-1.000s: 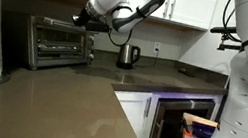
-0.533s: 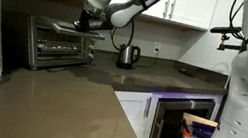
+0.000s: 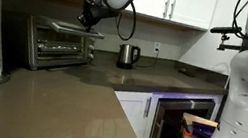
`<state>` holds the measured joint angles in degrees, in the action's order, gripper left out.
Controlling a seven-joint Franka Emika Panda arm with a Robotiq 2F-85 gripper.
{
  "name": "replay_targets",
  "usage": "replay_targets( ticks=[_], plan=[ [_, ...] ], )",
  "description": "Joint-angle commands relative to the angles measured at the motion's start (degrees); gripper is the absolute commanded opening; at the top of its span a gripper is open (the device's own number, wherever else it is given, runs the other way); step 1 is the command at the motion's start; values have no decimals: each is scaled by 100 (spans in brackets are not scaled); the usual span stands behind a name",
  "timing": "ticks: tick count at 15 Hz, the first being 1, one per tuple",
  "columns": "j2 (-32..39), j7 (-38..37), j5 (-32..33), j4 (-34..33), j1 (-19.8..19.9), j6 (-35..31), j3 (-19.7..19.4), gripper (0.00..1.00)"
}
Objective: Open the oven door
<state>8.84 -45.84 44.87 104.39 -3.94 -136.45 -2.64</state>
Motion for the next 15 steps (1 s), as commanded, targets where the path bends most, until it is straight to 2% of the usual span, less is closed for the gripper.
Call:
replay_targets(
  ticks=[1, 3, 9, 15],
  plan=[
    [-105, 287, -191, -9, 18, 212, 87, 0],
    [-114, 70, 254, -57, -46, 419, 52, 0],
    [-66, -282, 1489, -81, -55, 374, 37, 0],
    [171, -949, 2750, -286, 91, -182, -3, 0]
  ],
)
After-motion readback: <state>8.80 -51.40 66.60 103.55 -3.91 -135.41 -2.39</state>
